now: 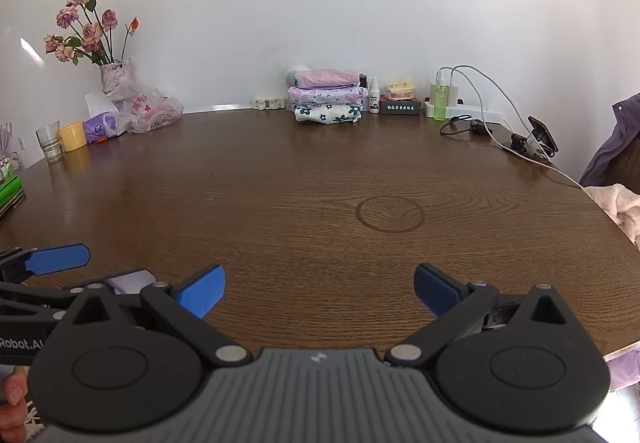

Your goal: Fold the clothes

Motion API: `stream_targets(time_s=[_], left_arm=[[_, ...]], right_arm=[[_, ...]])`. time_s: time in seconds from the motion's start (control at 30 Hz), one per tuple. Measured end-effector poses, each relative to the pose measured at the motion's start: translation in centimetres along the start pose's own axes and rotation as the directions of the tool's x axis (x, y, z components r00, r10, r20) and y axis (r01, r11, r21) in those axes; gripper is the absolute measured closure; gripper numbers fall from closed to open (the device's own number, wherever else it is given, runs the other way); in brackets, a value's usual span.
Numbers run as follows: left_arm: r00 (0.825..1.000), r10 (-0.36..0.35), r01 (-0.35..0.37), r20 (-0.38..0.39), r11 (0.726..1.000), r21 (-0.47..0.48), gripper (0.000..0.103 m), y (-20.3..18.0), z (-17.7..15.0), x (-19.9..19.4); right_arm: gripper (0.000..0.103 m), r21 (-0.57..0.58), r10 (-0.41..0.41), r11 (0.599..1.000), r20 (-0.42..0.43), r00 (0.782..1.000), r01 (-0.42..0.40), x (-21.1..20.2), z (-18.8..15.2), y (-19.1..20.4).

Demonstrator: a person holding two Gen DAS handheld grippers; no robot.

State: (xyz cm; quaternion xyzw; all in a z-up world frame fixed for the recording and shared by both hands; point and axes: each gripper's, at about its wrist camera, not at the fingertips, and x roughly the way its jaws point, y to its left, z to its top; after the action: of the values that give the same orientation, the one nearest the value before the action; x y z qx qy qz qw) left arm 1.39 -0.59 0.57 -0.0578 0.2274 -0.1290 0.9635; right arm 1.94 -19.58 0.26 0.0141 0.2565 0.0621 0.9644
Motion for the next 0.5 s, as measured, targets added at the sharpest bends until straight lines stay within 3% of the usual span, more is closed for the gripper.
stream_targets(time_s=[0.5], left_arm=[[1.000,0.011,-0.011,-0.017,1.000,-0.003,0.000,0.10,-0.11,0.40]], right_arm=[[0.000,0.005,0.002,1.000,-0.006,1.000,-0.002,0.06,-0.01,-0.06]])
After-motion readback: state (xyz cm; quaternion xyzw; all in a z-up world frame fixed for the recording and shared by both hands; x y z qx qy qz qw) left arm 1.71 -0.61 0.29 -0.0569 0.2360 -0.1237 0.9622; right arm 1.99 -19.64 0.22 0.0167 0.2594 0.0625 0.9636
